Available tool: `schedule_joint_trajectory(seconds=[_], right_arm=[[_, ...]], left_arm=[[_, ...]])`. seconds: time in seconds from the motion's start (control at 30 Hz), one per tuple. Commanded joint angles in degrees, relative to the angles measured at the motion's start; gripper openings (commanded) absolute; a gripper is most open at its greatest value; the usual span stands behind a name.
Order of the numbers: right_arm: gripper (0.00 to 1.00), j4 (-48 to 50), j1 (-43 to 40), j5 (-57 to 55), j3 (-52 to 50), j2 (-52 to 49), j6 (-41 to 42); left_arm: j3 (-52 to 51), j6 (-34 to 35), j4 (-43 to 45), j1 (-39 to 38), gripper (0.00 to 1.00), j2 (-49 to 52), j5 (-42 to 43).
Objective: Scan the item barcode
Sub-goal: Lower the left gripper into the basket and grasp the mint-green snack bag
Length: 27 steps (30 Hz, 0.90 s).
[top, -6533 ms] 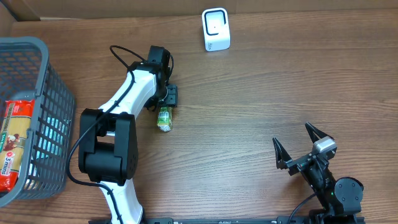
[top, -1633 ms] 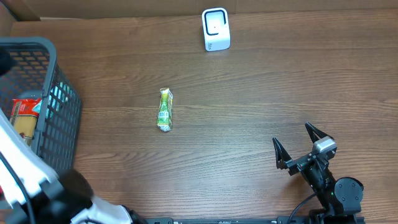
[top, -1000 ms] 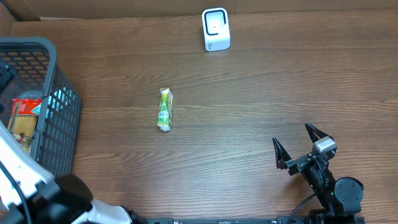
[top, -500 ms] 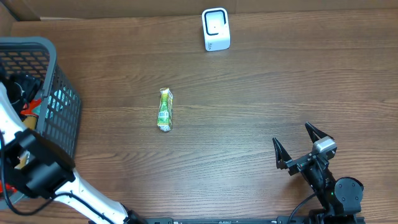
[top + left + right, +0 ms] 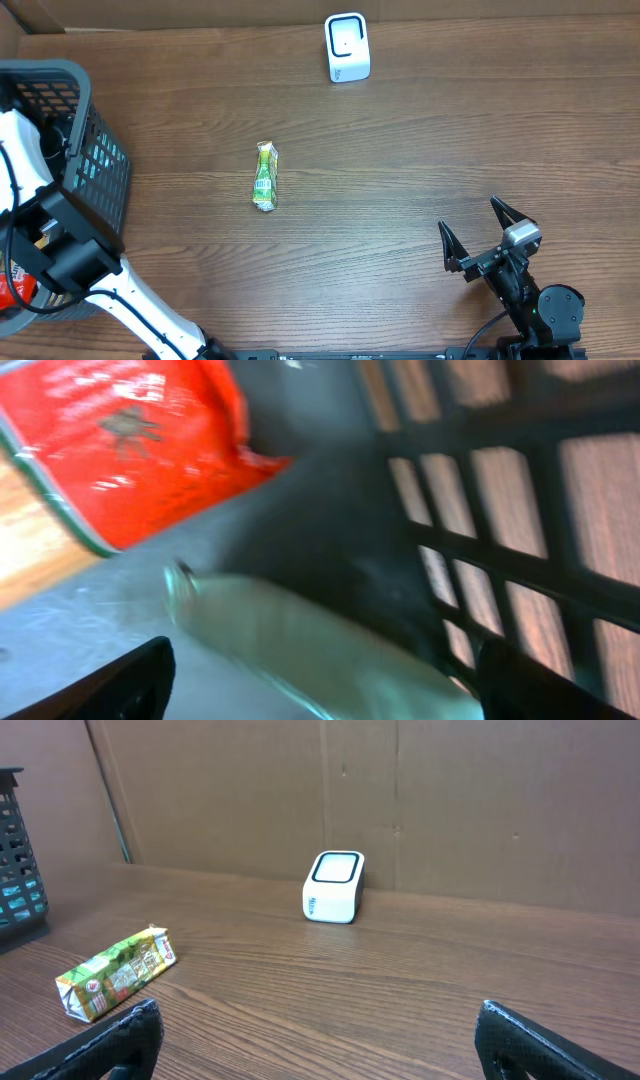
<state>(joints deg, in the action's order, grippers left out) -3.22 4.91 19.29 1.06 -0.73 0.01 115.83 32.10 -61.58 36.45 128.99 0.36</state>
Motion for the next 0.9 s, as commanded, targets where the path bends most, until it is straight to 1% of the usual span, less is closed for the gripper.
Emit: schedule_joint_trajectory(seconds=[0.0,0.1,0.17,0.23,0.57,0.63,0.7,0.73,0.8,0.83,0.87], right_arm=[[1.0,0.1,0.2,-0.1,-0.6,0.5,0.0],[1.0,0.1,0.2,-0.1,-0.6,0.5,0.0],[1.0,0.1,0.2,-0.1,-0.6,0.5,0.0],[1.0,0.1,0.2,-0.1,-0.6,0.5,0.0],[1.0,0.1,0.2,-0.1,-0.6,0.5,0.0],[1.0,0.1,0.2,-0.1,-0.6,0.5,0.0],[1.0,0.1,0.2,-0.1,-0.6,0.5,0.0],[1.0,0.1,0.2,-0.1,-0.6,0.5,0.0],[1.0,0.1,0.2,-0.1,-0.6,0.5,0.0],[1.0,0.1,0.2,-0.1,-0.6,0.5,0.0],[1.0,0.1,0.2,-0.1,-0.6,0.5,0.0]], left_arm=[[-0.7,0.4,0.4,-0.6,0.84,1.0,-1.0],[-0.9,-1.7,0.1,-0.5,0.75,1.0,-1.0],[-1.2,-2.8,0.1,-0.4,0.73,1.0,-1.1],[-2.0,-2.8,0.4,-0.4,0.74,1.0,-2.0],[-13.2,-2.2,7.6,-0.4,0.88,1.0,-2.3],[-15.2,-1.6,9.4,-0.4,0.89,1.0,-2.3],[-16.5,-1.6,10.6,-0.4,0.86,1.0,-2.3],[-17.2,-1.6,11.1,-0.4,0.8,1.0,-2.3],[-17.9,-1.7,11.6,-0.4,0.53,1.0,-2.3],[-18.3,-1.7,11.8,-0.4,0.33,1.0,-2.3],[-18.3,-1.7,11.7,-0.4,0.22,1.0,-2.3]])
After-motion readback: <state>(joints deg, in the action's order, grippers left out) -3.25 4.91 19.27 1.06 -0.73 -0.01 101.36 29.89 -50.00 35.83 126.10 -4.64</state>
